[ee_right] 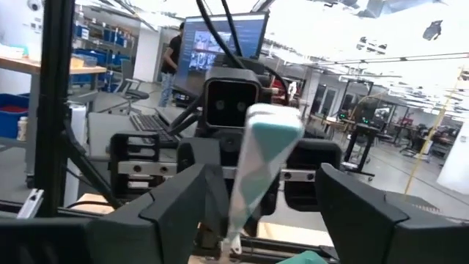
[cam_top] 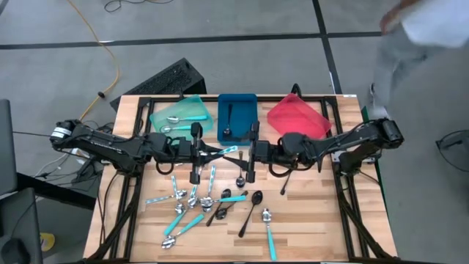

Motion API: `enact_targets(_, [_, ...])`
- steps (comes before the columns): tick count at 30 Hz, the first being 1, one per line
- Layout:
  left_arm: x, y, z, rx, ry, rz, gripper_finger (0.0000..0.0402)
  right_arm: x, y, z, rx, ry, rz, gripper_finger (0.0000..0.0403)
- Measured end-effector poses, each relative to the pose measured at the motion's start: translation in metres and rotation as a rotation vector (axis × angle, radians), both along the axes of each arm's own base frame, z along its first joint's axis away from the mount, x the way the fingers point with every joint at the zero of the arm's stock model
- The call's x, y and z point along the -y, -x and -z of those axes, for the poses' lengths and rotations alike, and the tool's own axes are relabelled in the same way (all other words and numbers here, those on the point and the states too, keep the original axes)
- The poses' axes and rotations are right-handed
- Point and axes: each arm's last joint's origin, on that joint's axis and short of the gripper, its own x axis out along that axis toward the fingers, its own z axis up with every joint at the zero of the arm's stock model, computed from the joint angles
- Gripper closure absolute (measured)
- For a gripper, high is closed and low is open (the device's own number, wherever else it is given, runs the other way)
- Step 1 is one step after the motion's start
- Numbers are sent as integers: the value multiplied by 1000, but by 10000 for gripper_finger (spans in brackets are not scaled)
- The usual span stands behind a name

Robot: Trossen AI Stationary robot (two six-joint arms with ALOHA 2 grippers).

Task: Sort silverware by color (type)
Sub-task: Put the white patterned spoon into the pink bin

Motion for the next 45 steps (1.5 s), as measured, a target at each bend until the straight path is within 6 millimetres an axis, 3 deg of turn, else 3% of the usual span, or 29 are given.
enact_targets(5, [0, 0, 0, 3, 17, 7, 381, 0, 0, 0, -1, -1, 2, 196])
enact_targets(12, [0, 0, 0, 1, 15, 5, 381, 0, 0, 1, -7, -8, -6, 331])
enact_targets(22, [0, 0, 2, -19, 24, 7, 373, -6, 1, 3, -28, -5, -15, 335])
enact_targets(28, [-1, 0, 14, -152, -29, -45, 305, -8, 2, 6, -65, 0, 42, 335])
enact_targets(37, [-12, 14, 22, -295, -50, -373, 192, -2, 3, 21, -219, 0, 317, 335])
enact_targets(45, [-15, 29, 17, -315, -10, -402, 180, 29, 11, 36, -359, -40, 715, 335])
